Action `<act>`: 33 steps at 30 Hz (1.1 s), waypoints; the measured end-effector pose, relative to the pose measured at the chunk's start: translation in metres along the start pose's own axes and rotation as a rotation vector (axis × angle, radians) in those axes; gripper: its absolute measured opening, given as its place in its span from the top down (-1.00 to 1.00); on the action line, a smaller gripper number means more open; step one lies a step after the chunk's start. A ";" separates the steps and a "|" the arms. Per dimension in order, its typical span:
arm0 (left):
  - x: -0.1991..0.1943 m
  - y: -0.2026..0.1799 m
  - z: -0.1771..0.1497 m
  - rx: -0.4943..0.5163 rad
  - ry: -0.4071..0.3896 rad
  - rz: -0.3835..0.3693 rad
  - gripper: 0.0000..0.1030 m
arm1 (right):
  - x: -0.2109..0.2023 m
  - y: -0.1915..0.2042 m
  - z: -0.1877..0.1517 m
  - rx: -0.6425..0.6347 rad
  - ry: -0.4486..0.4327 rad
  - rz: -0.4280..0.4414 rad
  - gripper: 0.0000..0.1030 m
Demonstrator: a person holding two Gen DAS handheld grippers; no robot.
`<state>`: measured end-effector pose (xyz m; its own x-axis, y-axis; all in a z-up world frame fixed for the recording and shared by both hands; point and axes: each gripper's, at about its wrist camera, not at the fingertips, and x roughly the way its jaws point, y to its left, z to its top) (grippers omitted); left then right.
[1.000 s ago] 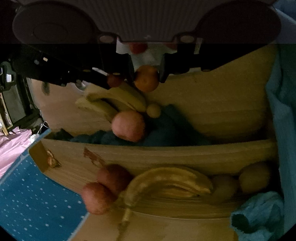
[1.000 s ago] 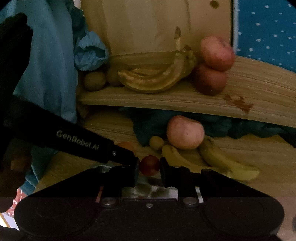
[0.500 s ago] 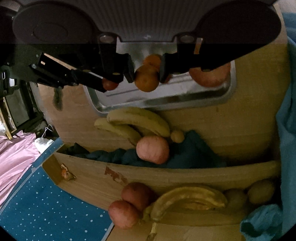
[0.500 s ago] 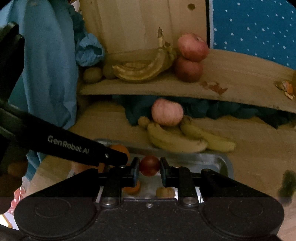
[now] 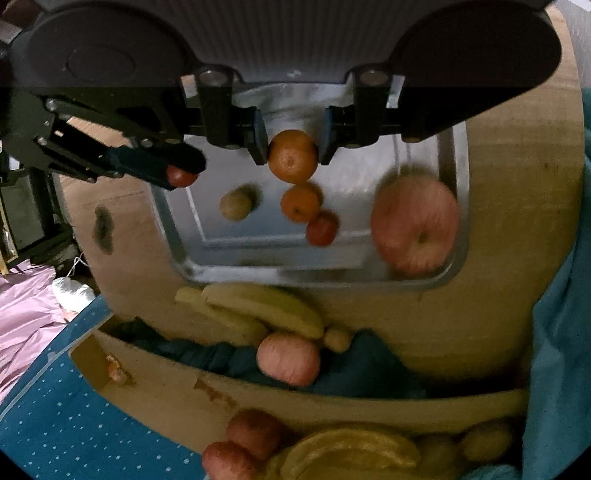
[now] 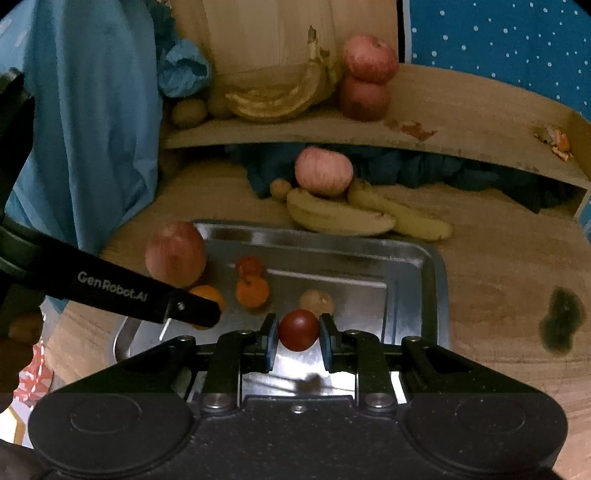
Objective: Organize fruits
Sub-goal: 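Lower the orange onto the tray with the left tool while the right tool lowers the red fruit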
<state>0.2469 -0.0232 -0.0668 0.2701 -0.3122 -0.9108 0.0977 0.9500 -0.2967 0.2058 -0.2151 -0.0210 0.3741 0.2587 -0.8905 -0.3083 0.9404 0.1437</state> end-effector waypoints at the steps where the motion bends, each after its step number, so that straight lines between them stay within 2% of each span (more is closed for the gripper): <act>1: 0.001 0.001 -0.003 -0.003 0.004 0.005 0.38 | 0.000 0.000 -0.001 -0.001 0.004 0.000 0.53; 14: 0.006 0.012 -0.026 -0.045 0.042 0.047 0.37 | 0.010 0.003 -0.017 -0.032 0.079 0.034 0.52; 33: 0.008 0.009 -0.028 -0.054 0.048 0.082 0.35 | 0.015 0.006 -0.030 -0.037 0.120 0.040 0.51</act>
<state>0.2235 -0.0166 -0.0849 0.2285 -0.2335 -0.9451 0.0249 0.9719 -0.2341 0.1830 -0.2119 -0.0463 0.2539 0.2651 -0.9302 -0.3538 0.9205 0.1657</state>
